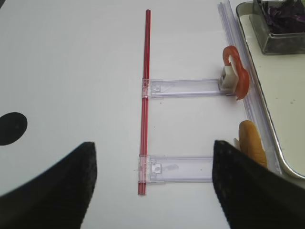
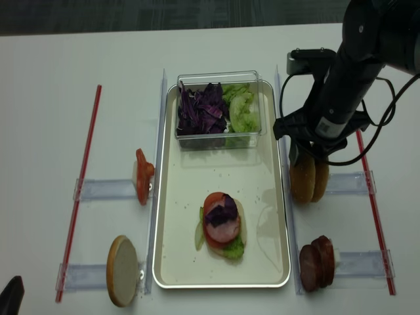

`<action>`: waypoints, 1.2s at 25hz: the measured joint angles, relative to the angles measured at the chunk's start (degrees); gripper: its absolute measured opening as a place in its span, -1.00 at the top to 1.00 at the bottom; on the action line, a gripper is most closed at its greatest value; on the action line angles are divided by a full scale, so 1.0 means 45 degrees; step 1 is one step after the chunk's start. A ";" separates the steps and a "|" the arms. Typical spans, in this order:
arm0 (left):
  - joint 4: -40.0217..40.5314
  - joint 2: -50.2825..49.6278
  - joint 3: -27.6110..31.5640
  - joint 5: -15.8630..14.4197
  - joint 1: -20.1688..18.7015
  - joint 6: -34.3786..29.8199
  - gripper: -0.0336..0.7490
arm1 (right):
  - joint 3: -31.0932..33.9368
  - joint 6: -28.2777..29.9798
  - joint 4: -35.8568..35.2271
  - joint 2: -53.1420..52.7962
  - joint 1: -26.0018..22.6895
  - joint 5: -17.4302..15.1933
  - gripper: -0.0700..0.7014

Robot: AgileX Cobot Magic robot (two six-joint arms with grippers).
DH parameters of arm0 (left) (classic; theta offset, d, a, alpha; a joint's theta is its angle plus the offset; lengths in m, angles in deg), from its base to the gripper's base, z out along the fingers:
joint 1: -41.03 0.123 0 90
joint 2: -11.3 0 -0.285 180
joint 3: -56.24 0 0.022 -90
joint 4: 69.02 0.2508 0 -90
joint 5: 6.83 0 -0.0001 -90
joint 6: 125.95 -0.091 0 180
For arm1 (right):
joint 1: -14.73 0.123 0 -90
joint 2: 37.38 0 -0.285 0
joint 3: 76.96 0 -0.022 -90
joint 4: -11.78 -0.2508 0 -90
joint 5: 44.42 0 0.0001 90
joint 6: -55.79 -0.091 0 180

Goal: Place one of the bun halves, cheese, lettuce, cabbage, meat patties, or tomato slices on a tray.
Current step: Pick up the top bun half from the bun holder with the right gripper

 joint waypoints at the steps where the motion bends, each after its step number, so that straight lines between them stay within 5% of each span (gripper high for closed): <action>1: 0.0000 0.0000 0.0000 0.0000 0.0000 0.0000 -0.29 | 0.0000 0.0000 -0.0028 0.0072 0.0000 -0.0019 -0.07; 14: 0.0000 0.0000 0.0000 0.0000 0.0000 0.0000 -0.29 | -0.0021 0.0000 -0.0057 0.0254 0.0000 -0.0082 0.26; 30: 0.0000 0.0000 0.0000 0.0000 0.0000 0.0000 -0.29 | -0.0021 0.0000 -0.0106 0.0254 0.0000 -0.0110 0.37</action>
